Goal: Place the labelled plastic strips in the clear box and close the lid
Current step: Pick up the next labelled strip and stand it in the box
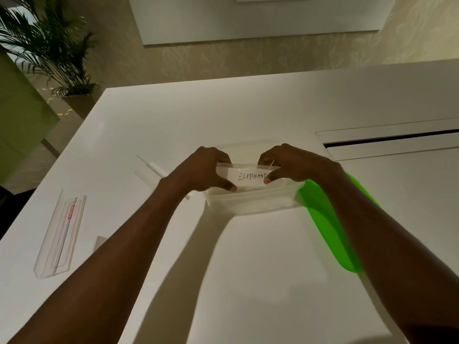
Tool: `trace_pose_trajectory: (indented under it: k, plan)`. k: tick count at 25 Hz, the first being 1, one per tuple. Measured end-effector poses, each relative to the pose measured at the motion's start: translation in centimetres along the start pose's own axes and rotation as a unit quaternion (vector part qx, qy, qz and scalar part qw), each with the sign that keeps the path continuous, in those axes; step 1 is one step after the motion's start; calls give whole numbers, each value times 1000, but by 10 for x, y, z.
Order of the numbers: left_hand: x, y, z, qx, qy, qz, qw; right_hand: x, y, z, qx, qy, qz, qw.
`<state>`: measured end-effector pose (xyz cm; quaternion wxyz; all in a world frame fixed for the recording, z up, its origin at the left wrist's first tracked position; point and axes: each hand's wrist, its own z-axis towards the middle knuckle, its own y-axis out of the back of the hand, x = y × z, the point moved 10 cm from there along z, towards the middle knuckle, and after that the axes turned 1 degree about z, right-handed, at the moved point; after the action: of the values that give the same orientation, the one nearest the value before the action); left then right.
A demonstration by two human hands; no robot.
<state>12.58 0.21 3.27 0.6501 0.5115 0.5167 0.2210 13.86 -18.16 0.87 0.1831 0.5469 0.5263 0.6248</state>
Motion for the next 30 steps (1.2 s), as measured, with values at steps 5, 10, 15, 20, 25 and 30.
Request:
trace_pose_trajectory:
  k: [5, 10, 15, 20, 25, 30]
  plan:
    - [-2, -34, 11, 47, 1, 91, 995, -5, -18, 8, 35, -24, -95, 995]
    - [-3, -44, 15, 89, -8, 167, 982, -4, -18, 7, 9, -27, -135, 990]
    - [-6, -48, 14, 108, -20, 220, 969, 0, -18, 5, 3, -14, -137, 991]
    - [-5, -53, 15, 118, -19, 265, 957, 7, -14, -1, -1, -16, -115, 993]
    - [-9, -50, 15, 92, -31, 250, 963, 8, -15, -2, 8, -10, -103, 995]
    - [-12, -39, 13, 58, -26, 134, 989, 8, -18, 1, 33, -2, -123, 992]
